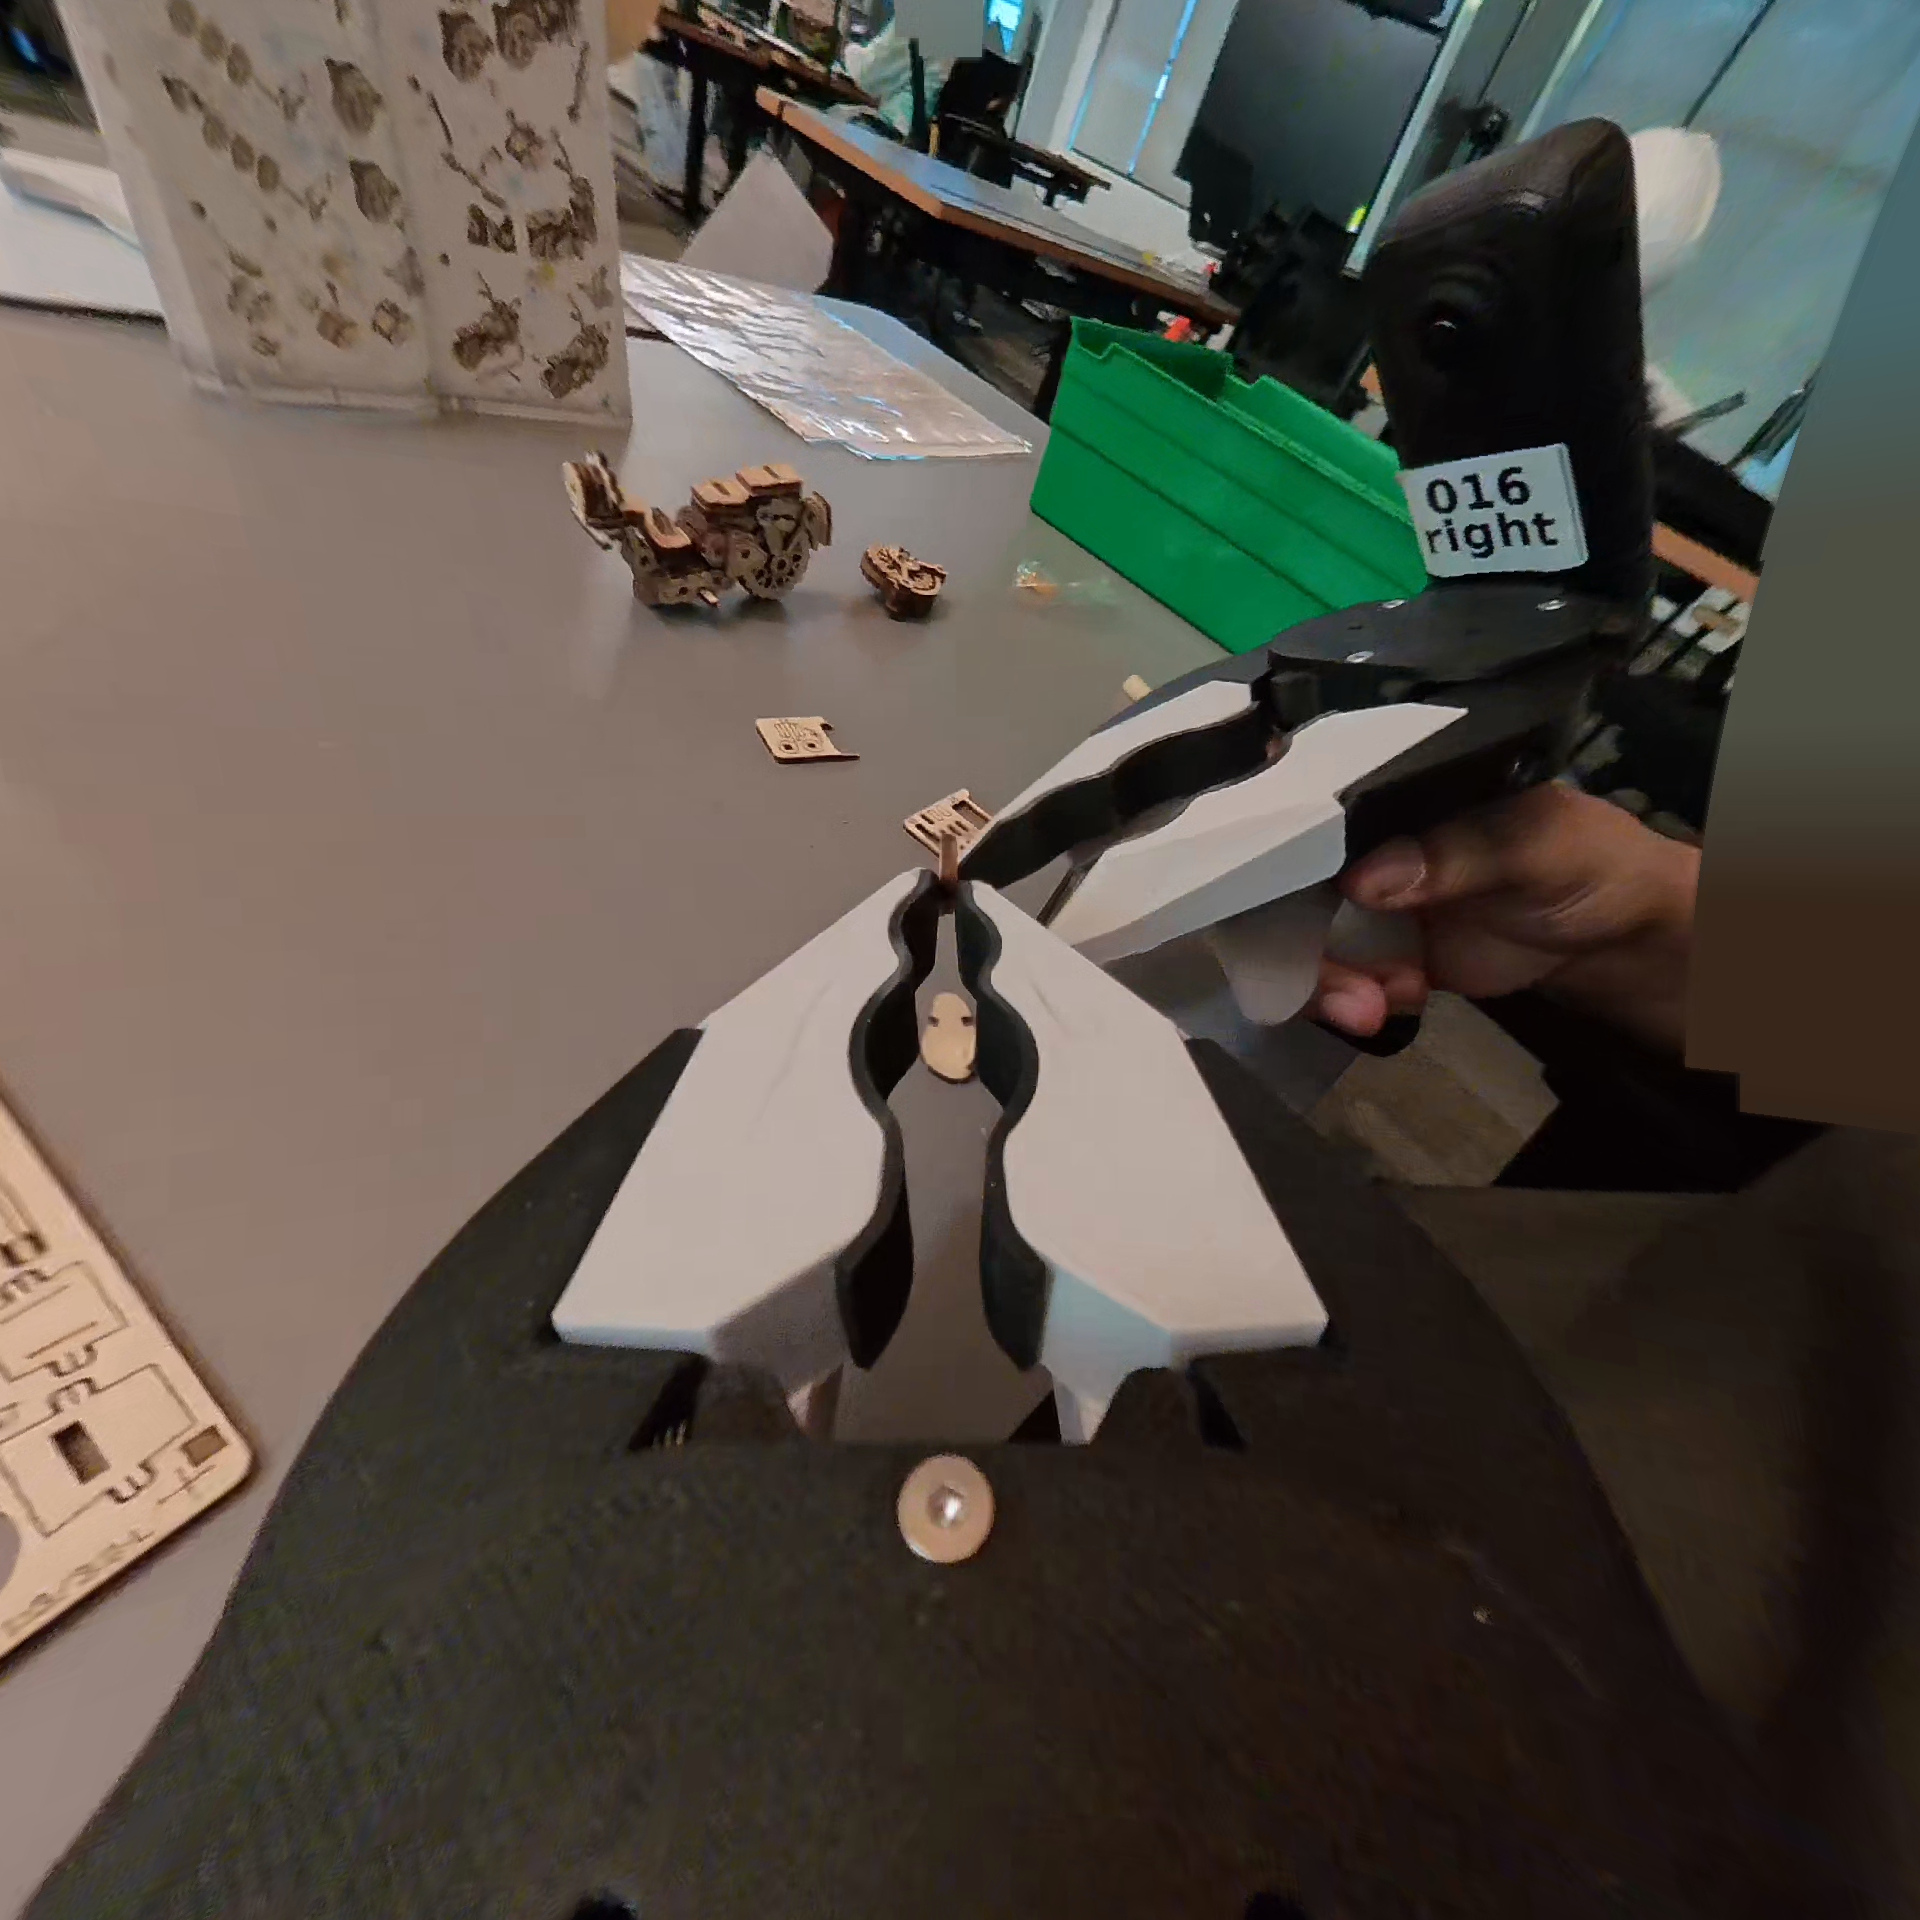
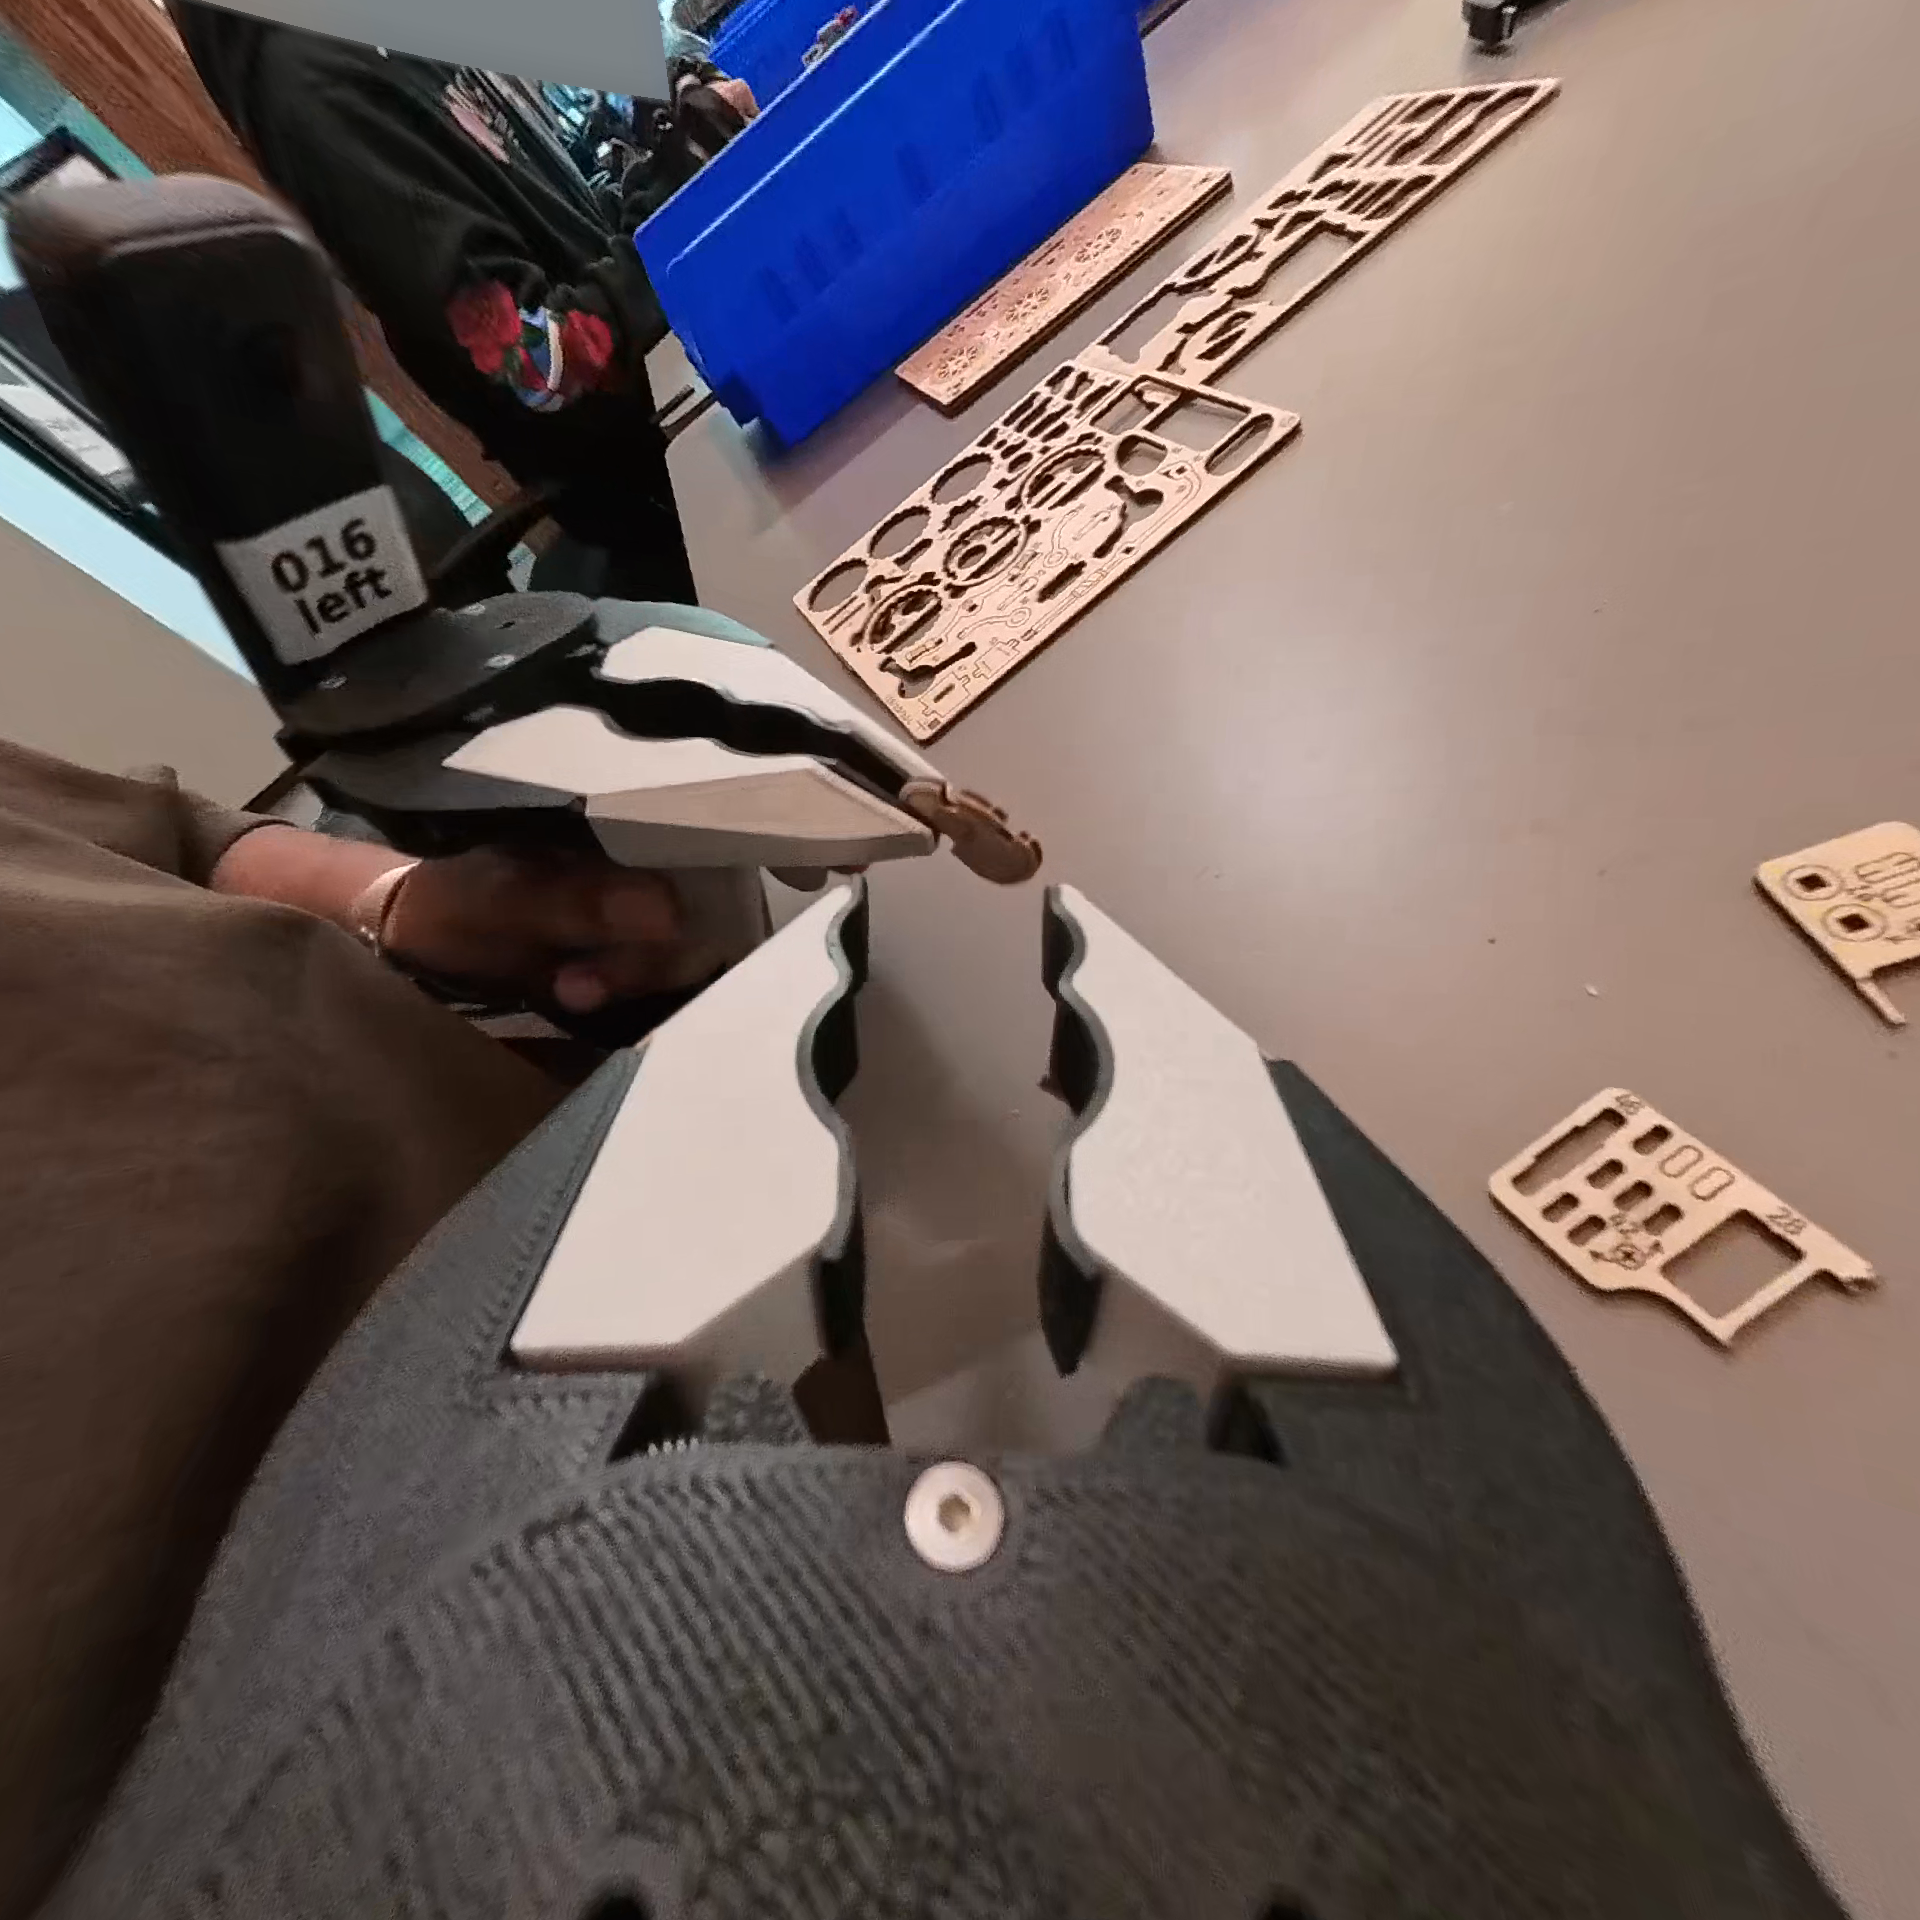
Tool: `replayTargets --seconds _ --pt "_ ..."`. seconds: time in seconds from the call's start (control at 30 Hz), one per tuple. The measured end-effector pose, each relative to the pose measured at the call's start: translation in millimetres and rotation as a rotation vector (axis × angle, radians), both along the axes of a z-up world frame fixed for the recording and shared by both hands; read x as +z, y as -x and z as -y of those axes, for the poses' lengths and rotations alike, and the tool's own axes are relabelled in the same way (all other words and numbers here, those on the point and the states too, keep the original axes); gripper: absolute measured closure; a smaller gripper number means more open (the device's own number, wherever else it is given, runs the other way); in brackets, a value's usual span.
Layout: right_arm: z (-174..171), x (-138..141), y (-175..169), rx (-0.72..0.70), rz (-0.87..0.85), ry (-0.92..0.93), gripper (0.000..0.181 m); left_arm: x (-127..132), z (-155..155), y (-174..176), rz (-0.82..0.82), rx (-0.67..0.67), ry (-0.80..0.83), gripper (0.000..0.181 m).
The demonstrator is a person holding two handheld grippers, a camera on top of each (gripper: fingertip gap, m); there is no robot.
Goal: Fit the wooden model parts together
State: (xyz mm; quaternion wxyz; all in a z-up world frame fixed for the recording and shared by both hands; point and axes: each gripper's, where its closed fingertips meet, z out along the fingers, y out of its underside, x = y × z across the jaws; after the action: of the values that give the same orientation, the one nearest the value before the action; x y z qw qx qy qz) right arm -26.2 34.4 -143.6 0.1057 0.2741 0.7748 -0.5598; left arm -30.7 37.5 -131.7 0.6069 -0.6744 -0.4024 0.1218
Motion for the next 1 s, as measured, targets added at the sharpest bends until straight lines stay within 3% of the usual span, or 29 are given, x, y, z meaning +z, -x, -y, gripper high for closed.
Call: replayTargets --seconds 0.47,0.8,1.0 --pt "2 15 2 -0.025 0.073 0.127 0.140 1 0 0 -0.064 0.011 0.067 0.180" --pt "2 11 1 -0.019 0.171 0.149 0.146 3 -1 -1 -0.094 0.004 0.079 0.181" --pt "-7 15 13 -0.035 0.117 0.155 0.155 9 0 -2 -0.047 -0.030 -0.024 0.181"
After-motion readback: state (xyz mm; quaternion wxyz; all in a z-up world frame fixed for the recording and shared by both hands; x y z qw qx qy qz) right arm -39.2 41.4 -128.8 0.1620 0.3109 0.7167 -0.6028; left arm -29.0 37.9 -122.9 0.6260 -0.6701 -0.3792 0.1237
